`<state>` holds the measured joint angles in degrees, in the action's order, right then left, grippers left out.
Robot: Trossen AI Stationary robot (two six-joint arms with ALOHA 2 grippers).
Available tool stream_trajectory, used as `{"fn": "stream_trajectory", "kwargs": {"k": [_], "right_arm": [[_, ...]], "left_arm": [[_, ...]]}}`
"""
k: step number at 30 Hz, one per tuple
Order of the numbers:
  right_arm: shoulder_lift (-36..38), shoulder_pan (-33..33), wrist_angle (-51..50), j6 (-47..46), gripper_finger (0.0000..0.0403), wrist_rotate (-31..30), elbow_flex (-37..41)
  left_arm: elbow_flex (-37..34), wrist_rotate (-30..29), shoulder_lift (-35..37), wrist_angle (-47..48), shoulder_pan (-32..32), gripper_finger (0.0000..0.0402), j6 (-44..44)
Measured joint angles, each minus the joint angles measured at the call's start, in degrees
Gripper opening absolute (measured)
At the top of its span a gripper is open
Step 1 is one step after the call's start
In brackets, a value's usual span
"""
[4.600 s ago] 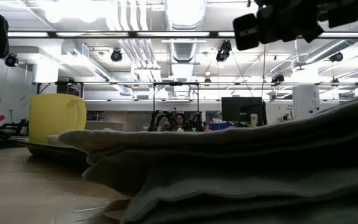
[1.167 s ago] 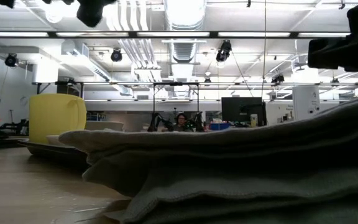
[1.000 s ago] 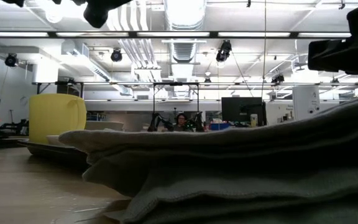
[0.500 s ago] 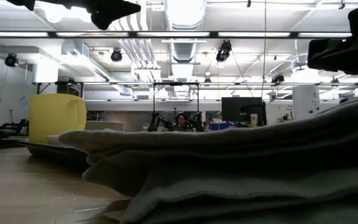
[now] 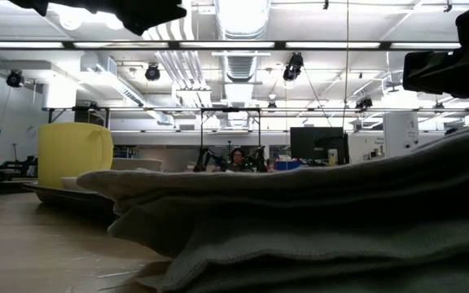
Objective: Set up tray
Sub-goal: Put the gray bowl on top of the white plate on the black serving tray
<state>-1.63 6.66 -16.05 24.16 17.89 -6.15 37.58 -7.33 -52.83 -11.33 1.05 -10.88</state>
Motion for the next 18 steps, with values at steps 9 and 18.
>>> {"fn": "stream_trajectory", "kwargs": {"k": [9, 18], "right_arm": [[0.0, 0.0, 0.0, -0.1, 0.0068, 0.0, 0.0], [0.0, 0.0, 0.0, 0.0, 0.0068, 0.0, 0.0]], "left_arm": [[0.0, -0.3, 0.0, 4.8, -8.8, 0.0208, 9.3], [0.0, -0.4, -2.6, 4.8, -12.1, 0.0208, 5.9]]}}
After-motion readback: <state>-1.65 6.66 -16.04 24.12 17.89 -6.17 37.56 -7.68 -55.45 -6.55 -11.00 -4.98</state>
